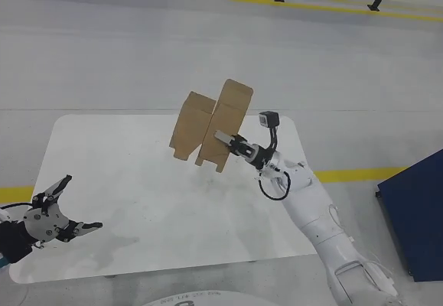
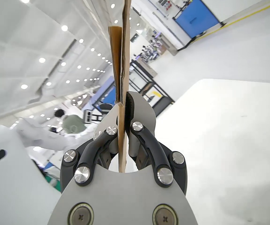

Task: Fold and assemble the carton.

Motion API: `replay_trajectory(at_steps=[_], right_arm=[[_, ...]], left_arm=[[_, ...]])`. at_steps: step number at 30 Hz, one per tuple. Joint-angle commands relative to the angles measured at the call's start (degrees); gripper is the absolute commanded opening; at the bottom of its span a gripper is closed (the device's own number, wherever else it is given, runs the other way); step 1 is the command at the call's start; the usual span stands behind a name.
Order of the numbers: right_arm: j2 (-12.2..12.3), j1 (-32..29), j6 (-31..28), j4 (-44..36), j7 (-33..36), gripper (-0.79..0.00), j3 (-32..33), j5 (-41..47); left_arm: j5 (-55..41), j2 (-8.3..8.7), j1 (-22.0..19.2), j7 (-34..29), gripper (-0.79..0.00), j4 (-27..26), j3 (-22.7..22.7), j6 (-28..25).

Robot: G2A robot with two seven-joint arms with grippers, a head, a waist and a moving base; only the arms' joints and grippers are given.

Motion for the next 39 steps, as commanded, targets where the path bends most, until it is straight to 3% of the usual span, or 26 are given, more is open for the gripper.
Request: replay_trajectory(at_steps=[1,2,18,22,29,35,39], right_arm=[[-0.22,-1.84,1.59,-2.15,-8.19,-0.785,1.10,-14.13],[-0.40,-3.10,3.31,-3.53,-12.32,-0.785,1.46,-19.20],[-0.39,-3.14,3.50,-4.03,-12.00,-0.785,1.31,-20.23],[-0.05,-4.39,3.63,-9.46,-10.85,-0.785,1.01,-34.74],[0.31,-8.04,7.32,-17.48,-9.00,-0.785,-1.26,-56.44],[0.75,-11.48,8.67,-22.69,-10.32,-0.785,-2.23,-68.47],[0.83,-11.88,8.60,-23.01,-10.65,-0.785,-2.16,-69.40]], left_arm=[[0.00,0.00,0.00,0.00,0.000,0.00,0.00,0.00],[0.00,0.00,0.00,0.00,0.000,0.00,0.00,0.00],[0.02,-0.02,-0.05,-0.44,0.000,-0.09,-0.04,0.34],[3.81,-0.09,1.51,-6.44,0.000,-3.13,-0.94,7.30],[17.97,0.58,4.03,-11.70,0.000,-9.20,-2.39,13.39],[20.02,1.05,3.67,-11.31,0.000,-13.37,-3.03,9.43],[20.11,1.06,3.71,-11.62,0.000,-13.59,-3.06,9.40]])
